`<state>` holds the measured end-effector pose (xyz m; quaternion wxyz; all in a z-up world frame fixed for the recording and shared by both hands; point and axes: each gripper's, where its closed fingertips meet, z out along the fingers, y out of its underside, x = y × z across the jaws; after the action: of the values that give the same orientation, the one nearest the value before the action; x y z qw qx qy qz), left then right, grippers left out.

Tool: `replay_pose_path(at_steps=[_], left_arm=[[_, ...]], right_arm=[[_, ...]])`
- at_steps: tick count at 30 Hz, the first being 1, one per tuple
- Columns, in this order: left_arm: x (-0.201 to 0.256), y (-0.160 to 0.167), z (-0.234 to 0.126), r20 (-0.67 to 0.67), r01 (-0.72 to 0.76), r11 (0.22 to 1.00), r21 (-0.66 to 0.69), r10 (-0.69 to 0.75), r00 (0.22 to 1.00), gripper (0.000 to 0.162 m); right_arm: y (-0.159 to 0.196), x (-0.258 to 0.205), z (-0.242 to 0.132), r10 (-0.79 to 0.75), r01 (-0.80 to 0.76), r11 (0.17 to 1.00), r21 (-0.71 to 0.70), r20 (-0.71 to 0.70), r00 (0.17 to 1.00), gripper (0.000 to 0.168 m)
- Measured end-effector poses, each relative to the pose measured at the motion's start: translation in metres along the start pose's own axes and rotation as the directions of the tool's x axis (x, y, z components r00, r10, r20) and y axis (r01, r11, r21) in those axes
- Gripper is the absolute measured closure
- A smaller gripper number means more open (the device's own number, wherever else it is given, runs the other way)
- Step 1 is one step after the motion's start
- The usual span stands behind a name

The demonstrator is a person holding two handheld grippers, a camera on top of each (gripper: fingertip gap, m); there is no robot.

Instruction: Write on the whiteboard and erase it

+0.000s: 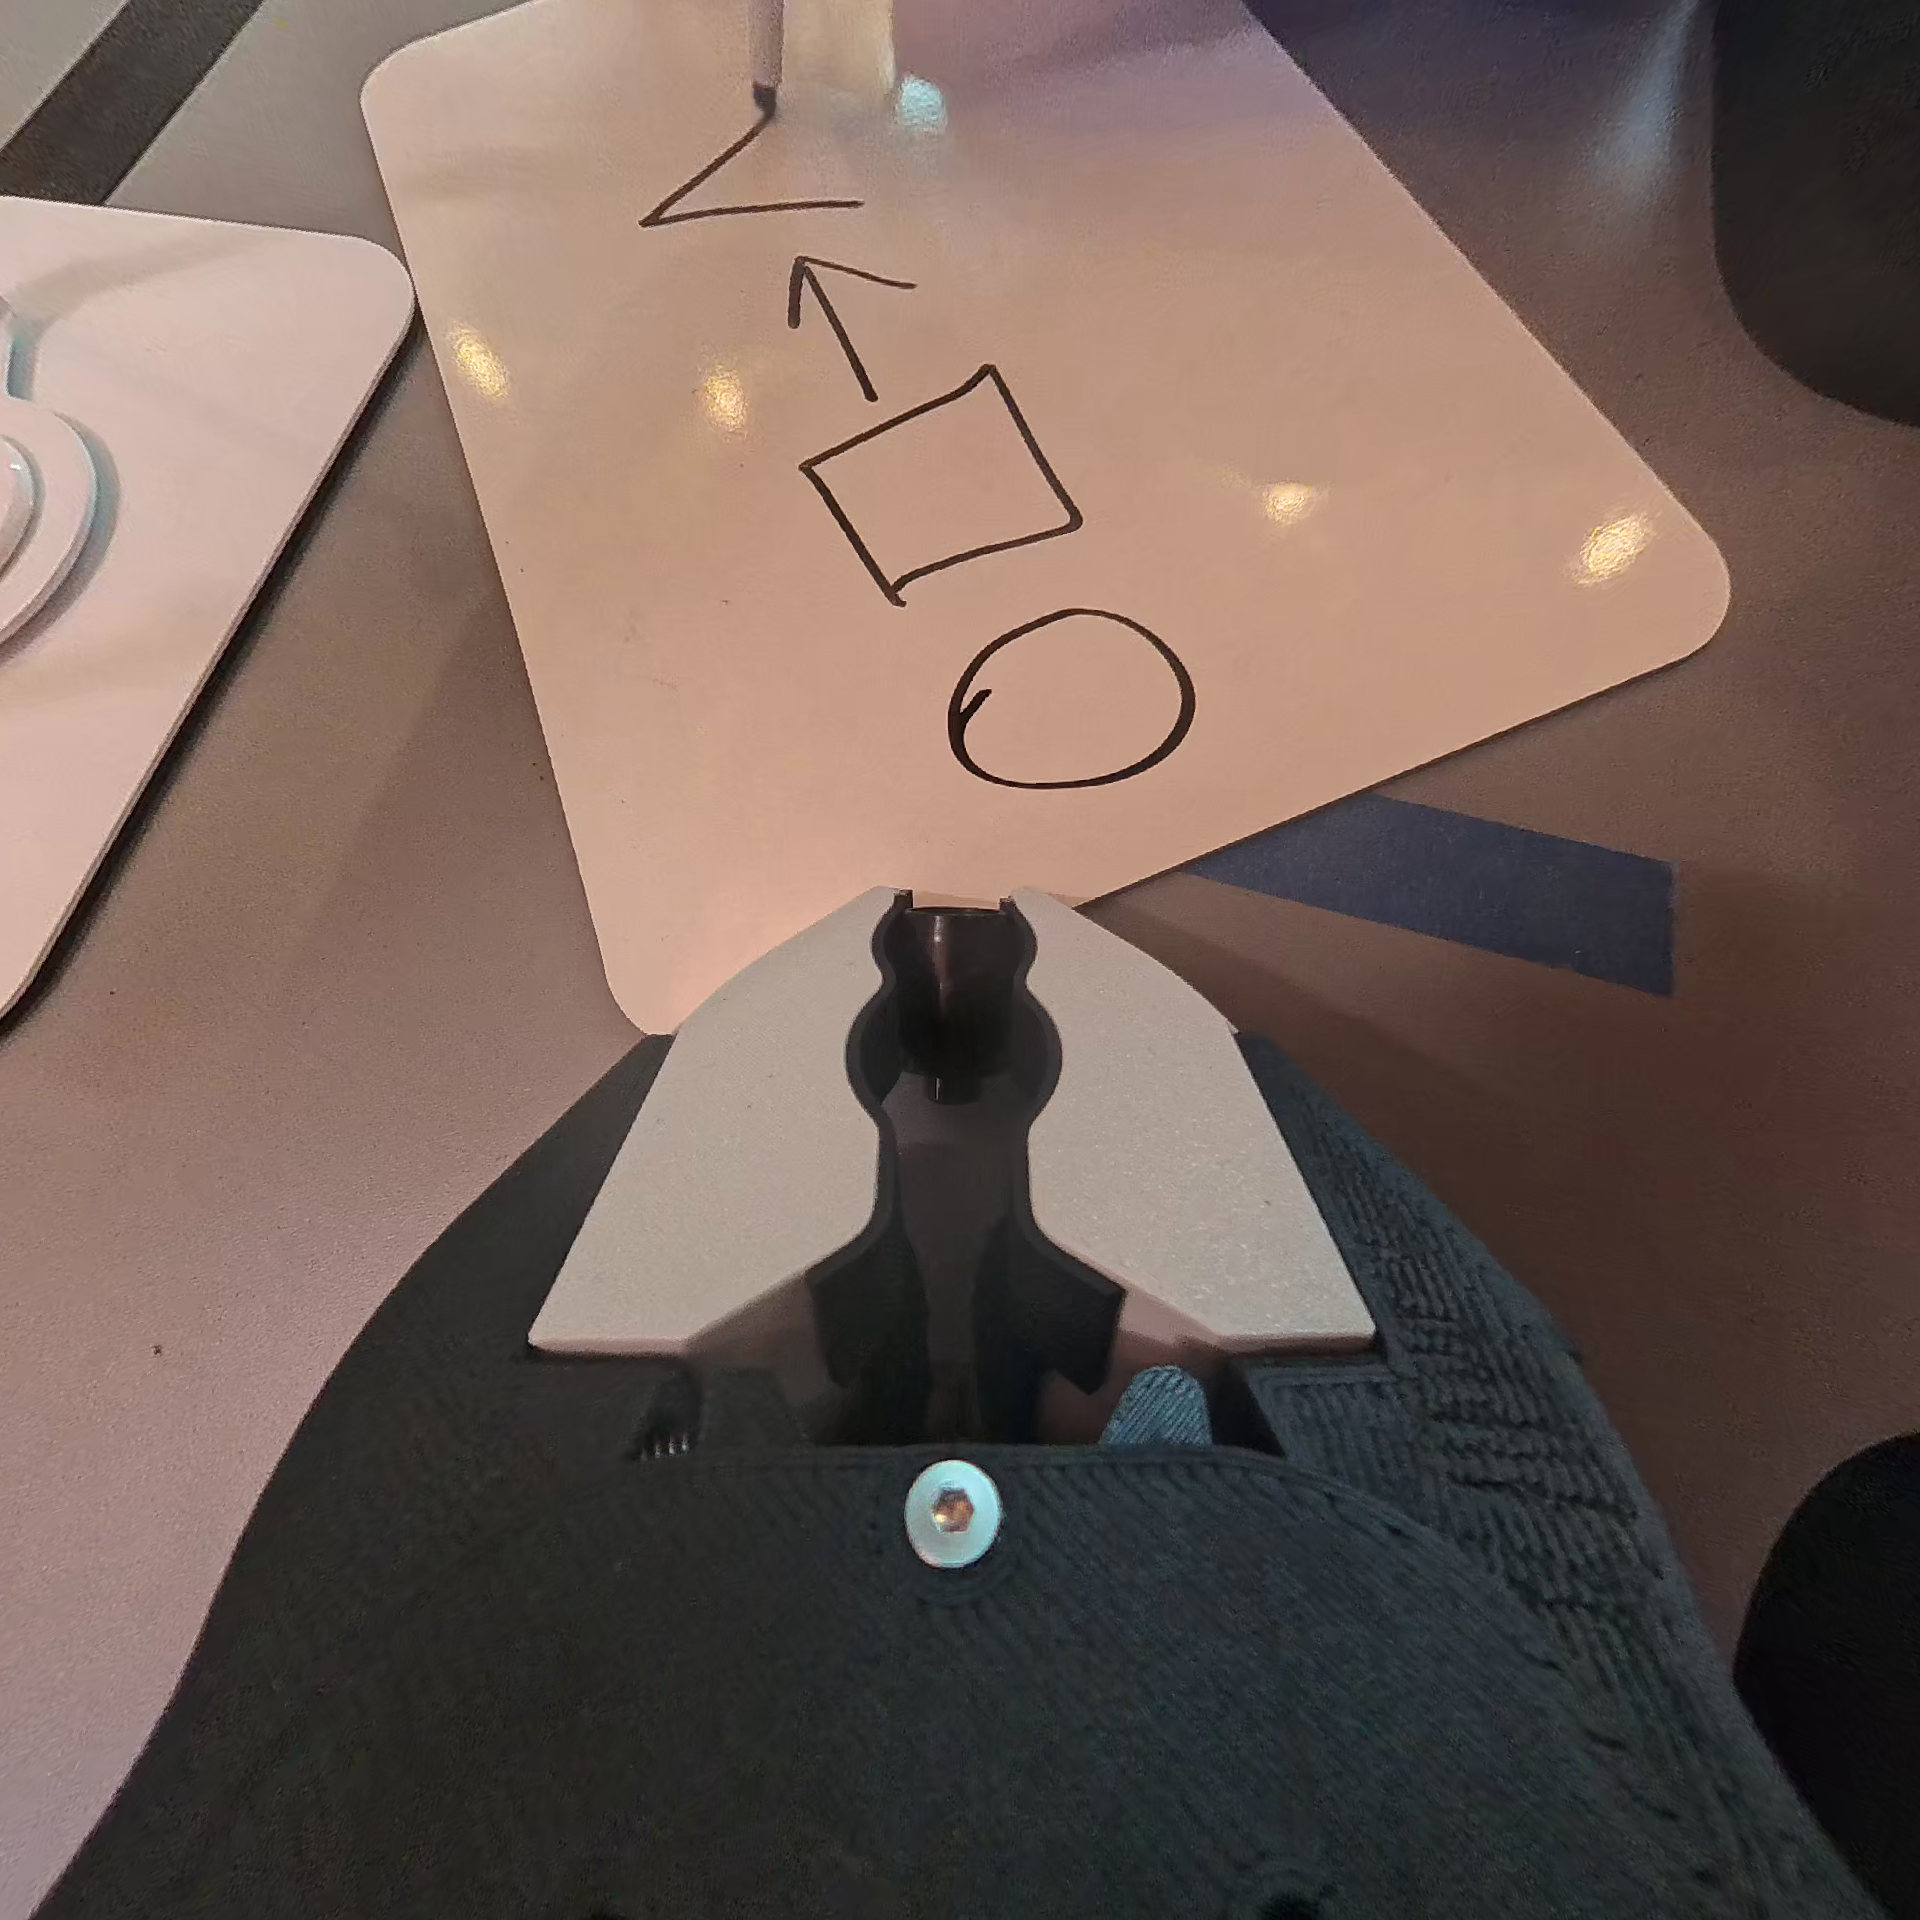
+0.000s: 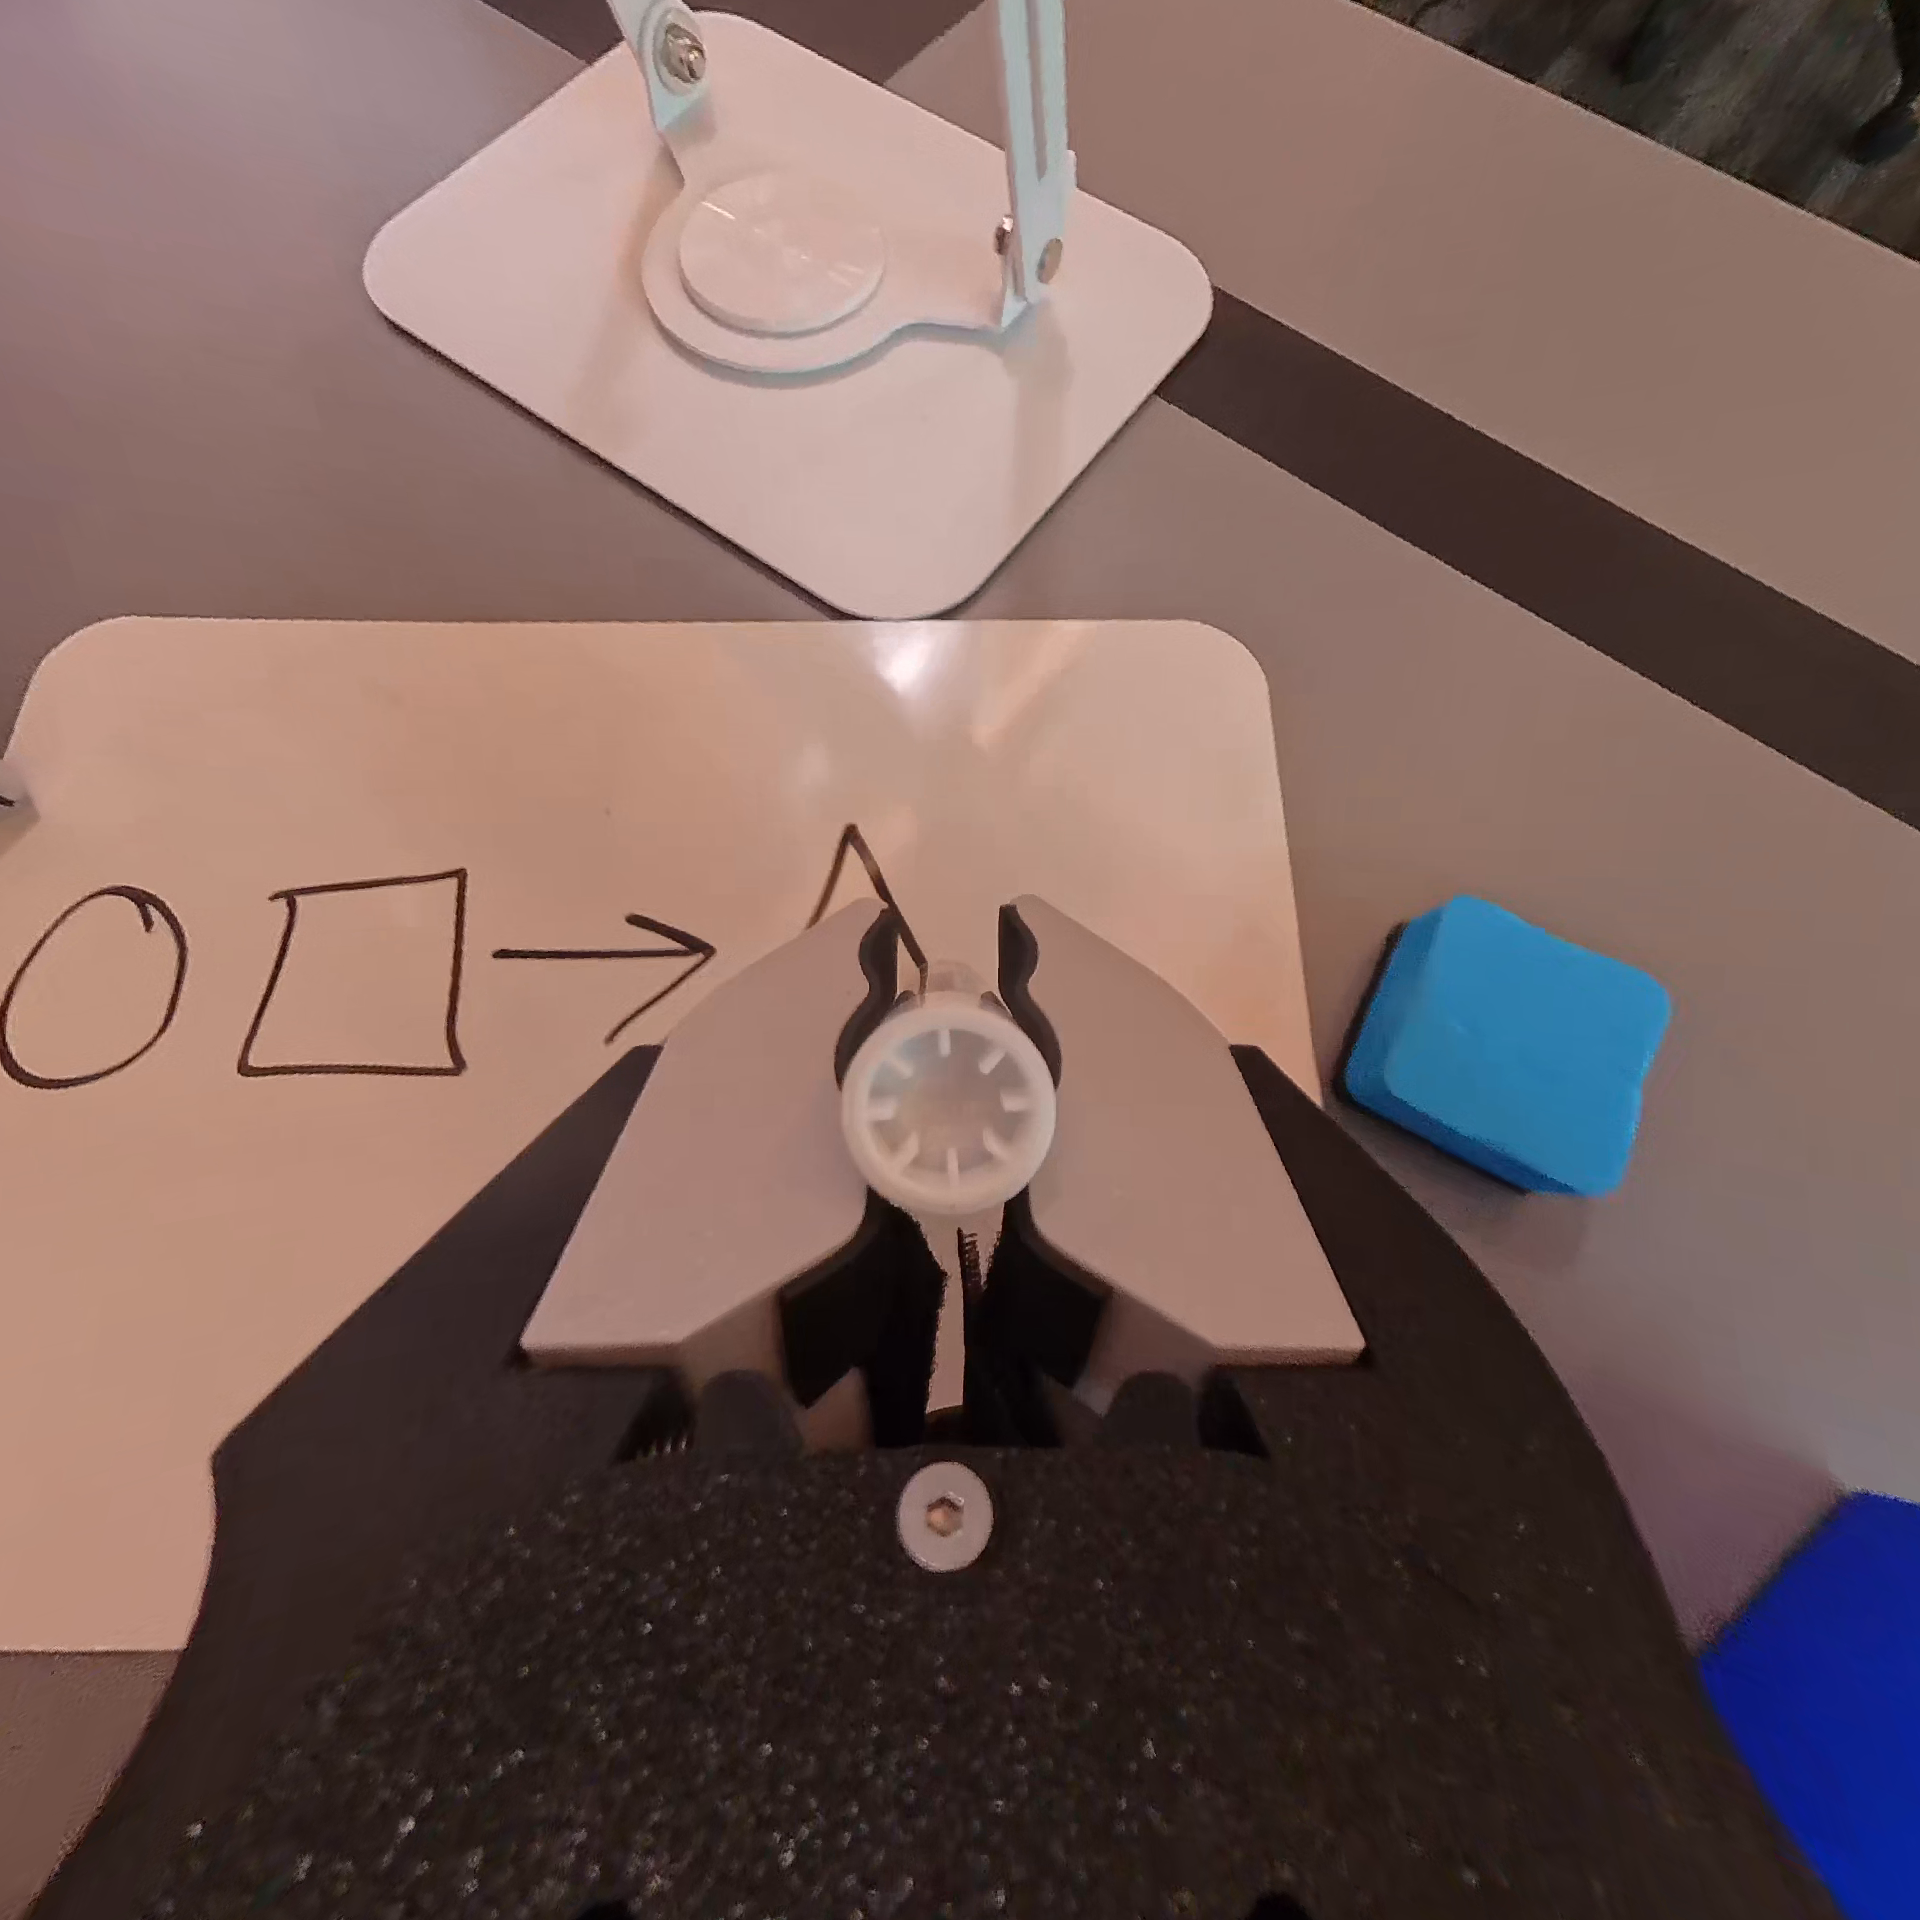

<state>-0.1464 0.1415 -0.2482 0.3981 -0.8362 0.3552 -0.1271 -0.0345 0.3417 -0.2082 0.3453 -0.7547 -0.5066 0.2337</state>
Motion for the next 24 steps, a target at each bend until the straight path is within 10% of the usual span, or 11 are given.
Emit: replay_pose_path(at_steps=[24], left_arm=[[0.0,0.0,0.0,0.004,-0.004,1.0,0.001,0.004,1.0,0.146]], right_arm=[[-0.013,-0.053,-0.011,-0.008,-0.005,0.995,0.102,0.126,0.992,0.149]])
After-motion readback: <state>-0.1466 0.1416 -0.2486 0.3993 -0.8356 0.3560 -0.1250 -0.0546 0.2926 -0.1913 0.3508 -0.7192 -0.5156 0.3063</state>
